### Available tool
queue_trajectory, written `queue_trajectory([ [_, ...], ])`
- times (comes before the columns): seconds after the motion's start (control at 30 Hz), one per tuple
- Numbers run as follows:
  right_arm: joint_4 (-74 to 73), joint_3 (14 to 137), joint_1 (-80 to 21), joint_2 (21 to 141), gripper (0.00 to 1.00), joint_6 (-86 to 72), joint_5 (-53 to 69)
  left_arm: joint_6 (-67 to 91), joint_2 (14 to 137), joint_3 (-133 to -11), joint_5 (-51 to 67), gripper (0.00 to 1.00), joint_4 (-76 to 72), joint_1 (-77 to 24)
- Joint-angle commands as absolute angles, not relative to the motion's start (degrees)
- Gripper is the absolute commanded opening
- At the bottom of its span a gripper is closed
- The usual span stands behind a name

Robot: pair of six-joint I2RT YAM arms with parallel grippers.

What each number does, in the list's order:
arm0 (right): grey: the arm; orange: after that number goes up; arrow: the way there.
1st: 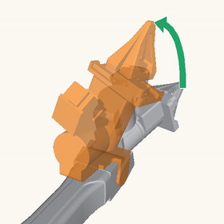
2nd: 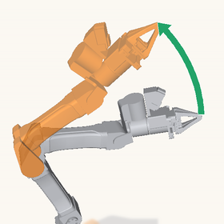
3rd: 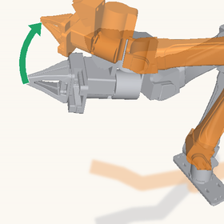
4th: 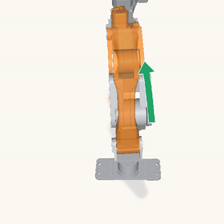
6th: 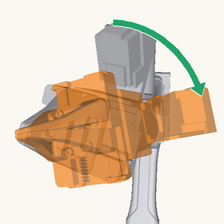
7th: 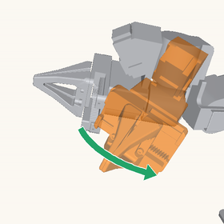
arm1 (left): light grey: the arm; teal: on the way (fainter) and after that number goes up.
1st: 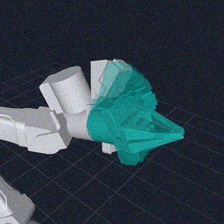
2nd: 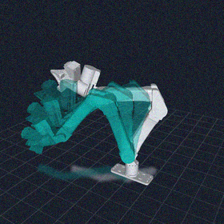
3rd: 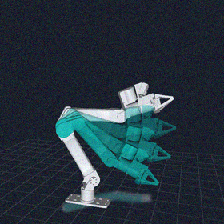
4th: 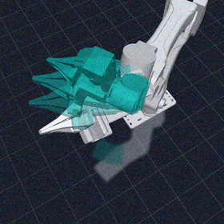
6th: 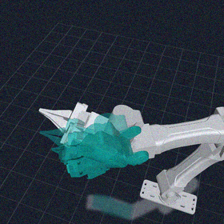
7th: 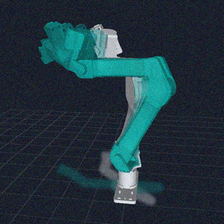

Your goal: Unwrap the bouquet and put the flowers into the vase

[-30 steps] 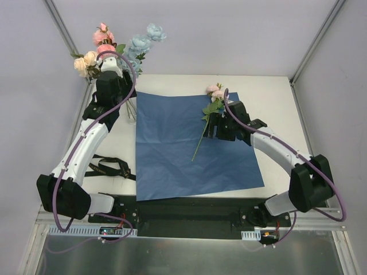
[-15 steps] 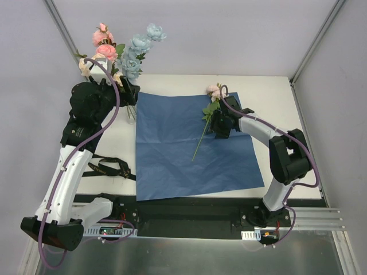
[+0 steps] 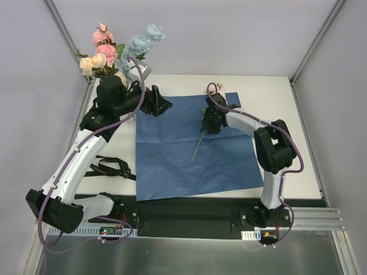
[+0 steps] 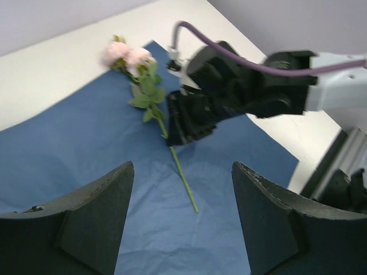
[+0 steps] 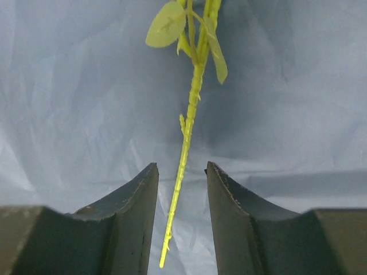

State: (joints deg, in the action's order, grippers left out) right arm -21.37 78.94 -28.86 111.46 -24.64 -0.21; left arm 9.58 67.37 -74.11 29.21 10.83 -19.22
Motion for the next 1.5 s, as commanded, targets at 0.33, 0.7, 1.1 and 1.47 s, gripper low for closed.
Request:
queue_trajectory([
  [0.33,-27.16,88.94,-33.4,118.56,0.28,-24.87,-17.58,8.44,67.85,-74.62,25.67,0.67,10.02,-27.33],
  [0.7,-27.69,89.91,-33.14,120.32,0.25,-26.37,-17.23,9.05,67.32,-75.06,24.79,0.67,10.46,-27.33],
  [1.1,-24.79,86.49,-32.78,110.43,0.01,-20.31,-18.1,10.37,67.32,-74.62,23.56,0.7,10.63,-27.33],
  [1.47,-3.89,56.56,-30.59,76.66,0.01,-12.59,-7.57,24.77,79.61,-82.51,36.17,0.79,9.15,-25.93],
])
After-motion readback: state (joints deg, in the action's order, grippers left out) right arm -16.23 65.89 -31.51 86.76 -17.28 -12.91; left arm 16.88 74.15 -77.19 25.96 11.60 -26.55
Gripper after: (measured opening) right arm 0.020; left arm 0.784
